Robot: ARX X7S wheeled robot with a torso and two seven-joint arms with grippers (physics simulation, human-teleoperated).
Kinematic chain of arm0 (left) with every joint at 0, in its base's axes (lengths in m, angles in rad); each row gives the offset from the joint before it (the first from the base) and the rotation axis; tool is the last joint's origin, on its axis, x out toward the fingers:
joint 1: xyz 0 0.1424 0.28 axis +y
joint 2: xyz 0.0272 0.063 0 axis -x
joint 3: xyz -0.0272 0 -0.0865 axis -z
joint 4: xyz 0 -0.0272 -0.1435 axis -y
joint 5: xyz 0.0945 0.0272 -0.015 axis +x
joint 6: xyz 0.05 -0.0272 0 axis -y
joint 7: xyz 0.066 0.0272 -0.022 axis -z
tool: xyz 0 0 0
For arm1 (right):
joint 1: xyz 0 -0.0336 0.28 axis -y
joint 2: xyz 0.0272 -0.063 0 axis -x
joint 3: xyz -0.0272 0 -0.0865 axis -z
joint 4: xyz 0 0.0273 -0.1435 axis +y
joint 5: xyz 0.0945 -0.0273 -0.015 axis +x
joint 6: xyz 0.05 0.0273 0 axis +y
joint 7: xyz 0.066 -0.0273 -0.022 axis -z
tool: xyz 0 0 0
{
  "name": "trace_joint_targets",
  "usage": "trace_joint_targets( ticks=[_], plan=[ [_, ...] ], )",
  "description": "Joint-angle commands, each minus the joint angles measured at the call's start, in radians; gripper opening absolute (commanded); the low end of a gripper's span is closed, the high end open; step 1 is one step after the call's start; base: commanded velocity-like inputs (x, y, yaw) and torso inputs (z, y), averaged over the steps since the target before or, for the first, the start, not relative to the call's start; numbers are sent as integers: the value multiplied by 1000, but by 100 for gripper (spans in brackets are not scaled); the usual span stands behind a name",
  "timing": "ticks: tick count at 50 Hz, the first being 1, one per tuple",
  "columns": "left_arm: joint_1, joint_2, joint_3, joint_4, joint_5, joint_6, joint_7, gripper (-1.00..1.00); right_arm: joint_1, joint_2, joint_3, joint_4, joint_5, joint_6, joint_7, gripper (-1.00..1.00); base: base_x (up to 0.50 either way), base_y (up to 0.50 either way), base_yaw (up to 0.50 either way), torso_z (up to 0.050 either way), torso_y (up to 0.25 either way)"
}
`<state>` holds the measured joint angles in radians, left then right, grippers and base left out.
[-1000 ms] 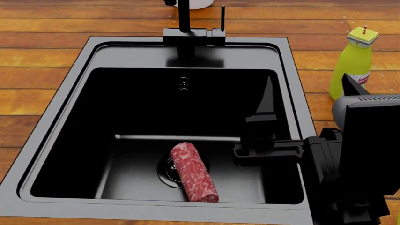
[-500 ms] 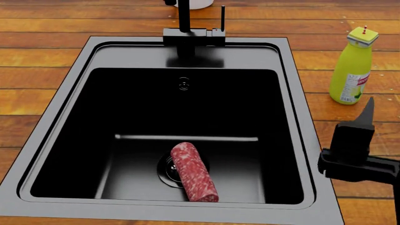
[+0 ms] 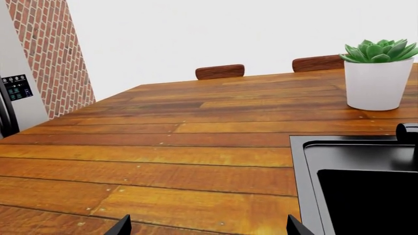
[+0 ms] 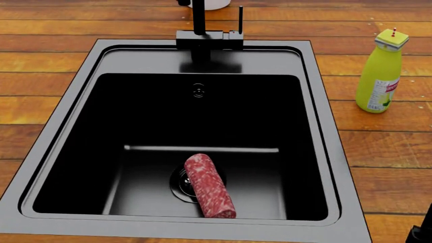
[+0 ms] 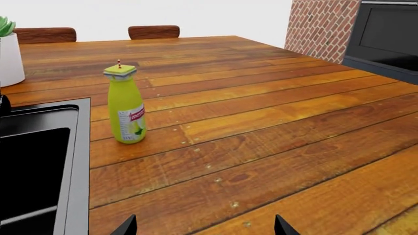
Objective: Pick the pear from the counter and place it in the sink
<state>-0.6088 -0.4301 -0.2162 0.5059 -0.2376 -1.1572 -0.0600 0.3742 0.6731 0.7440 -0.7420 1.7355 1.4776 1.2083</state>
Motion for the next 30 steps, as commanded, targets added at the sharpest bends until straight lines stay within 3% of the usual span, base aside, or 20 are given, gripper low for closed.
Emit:
trace_joint_targets(
  ticks=[1, 14, 30],
  plan=[
    [4, -1, 4, -8, -2, 7, 0, 100, -84, -16, 44, 3, -29, 9, -40, 100, 0, 0, 0, 0, 0],
    [4, -3, 12, -19, -1, 17, -2, 100, -158, -62, 47, -2, -100, 1, -128, 100, 0, 0, 0, 0, 0],
    [15, -2, 15, -31, -1, 28, -5, 100, -118, -78, -130, 71, -385, -67, -329, 100, 0, 0, 0, 0, 0]
  ],
)
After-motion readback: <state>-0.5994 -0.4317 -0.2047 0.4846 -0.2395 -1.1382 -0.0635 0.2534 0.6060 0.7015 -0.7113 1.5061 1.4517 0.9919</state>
